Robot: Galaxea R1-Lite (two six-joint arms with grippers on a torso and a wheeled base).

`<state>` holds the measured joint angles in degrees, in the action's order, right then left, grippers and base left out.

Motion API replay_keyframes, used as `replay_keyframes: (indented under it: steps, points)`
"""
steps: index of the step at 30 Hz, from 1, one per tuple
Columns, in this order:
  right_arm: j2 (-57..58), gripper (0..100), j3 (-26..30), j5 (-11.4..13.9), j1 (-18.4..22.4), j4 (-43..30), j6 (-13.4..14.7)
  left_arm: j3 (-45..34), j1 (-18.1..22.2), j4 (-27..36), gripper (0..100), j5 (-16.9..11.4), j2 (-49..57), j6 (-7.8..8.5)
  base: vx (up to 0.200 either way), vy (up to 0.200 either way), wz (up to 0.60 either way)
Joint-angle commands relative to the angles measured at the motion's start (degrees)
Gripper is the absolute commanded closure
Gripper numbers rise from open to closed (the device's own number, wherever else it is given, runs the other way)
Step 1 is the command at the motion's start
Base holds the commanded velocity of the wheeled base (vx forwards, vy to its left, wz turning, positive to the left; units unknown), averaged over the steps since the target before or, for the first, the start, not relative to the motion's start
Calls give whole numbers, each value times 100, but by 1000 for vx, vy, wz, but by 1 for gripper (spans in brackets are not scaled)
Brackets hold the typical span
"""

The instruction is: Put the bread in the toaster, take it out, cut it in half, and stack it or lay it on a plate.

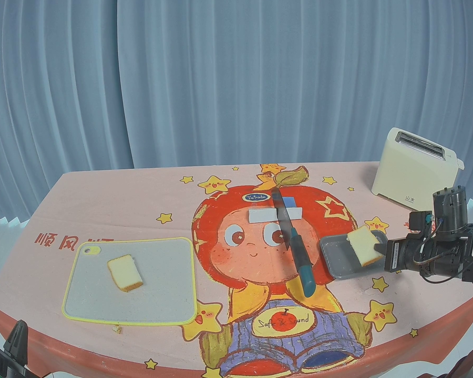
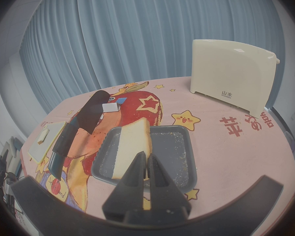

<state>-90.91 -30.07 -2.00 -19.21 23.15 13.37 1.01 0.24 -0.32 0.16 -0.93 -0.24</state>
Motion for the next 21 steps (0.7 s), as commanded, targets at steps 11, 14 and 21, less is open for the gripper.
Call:
replay_keyframes:
  steps: [11,14,21]
  points:
    - [-164,100,54,-2,-12,14,-1,-101,2,-3,100,2,93,-2,0,0,0]
    - [-156,100,46,-2,-12,14,-1,-101,2,-3,100,2,93,-2,0,0,0]
    - [-129,0,46,-2,-21,23,7,-101,2,-3,100,2,93,-2,0,0,0]
